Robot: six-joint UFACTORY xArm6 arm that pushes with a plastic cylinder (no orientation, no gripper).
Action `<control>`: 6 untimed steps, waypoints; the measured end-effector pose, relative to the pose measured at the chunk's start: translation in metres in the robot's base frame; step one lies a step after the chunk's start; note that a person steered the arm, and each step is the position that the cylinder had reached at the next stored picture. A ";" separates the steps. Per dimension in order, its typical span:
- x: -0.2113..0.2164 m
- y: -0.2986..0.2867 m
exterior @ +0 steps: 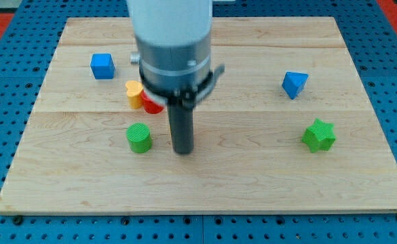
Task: Push the red star closer to the yellow heart
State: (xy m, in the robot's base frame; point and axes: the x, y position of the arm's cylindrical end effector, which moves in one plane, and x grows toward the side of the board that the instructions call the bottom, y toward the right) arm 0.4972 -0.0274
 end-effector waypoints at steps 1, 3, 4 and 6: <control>-0.009 0.034; -0.029 0.016; -0.080 0.043; -0.247 -0.005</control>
State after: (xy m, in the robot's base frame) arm 0.2499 -0.0325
